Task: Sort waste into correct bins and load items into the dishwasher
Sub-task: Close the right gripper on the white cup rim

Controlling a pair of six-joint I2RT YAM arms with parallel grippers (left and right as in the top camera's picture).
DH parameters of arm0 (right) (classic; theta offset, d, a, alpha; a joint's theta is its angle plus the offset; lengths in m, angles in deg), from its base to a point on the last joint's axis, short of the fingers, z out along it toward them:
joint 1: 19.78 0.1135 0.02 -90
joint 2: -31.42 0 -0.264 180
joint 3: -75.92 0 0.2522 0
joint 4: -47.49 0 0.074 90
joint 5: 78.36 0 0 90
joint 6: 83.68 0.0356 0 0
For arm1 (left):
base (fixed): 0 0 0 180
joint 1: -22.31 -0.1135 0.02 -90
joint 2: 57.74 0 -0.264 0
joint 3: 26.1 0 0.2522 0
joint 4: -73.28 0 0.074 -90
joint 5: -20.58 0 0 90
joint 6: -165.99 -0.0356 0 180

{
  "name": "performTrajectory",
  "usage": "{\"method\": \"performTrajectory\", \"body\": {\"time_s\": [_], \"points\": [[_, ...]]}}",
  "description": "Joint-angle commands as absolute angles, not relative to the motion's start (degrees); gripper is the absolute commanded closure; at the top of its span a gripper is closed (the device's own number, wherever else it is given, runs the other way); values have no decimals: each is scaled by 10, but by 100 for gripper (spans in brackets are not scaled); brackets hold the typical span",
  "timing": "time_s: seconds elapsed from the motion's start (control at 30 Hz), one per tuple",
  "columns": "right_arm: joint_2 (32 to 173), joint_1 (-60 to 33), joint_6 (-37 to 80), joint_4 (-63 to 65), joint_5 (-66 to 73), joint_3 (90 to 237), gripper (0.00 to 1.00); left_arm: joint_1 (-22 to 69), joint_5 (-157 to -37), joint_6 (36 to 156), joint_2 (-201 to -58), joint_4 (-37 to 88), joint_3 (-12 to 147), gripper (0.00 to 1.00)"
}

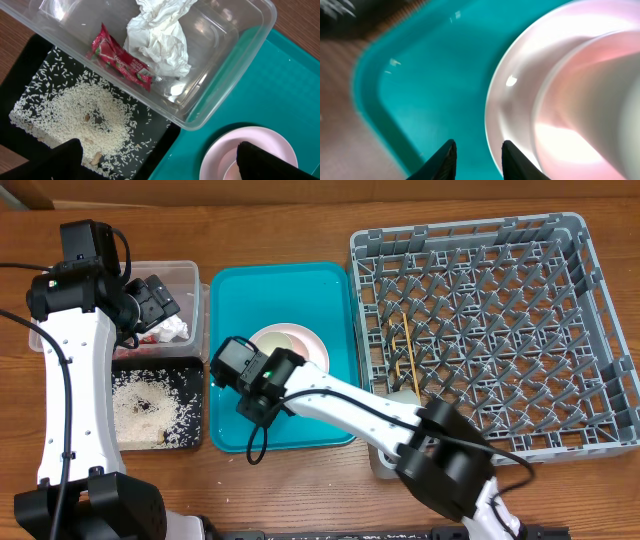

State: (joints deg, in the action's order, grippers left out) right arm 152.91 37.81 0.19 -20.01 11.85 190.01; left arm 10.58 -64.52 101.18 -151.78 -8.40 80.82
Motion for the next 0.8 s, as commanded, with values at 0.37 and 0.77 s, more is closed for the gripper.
{"method": "performTrajectory", "body": {"time_s": [0.37,0.77], "points": [[1395,373,21,-184,115,1925,68,107,-648,1019,-1519,-83,821,0],[1444,349,21,-164,137,1924,68,107,-648,1019,-1519,-83,821,0]]}}
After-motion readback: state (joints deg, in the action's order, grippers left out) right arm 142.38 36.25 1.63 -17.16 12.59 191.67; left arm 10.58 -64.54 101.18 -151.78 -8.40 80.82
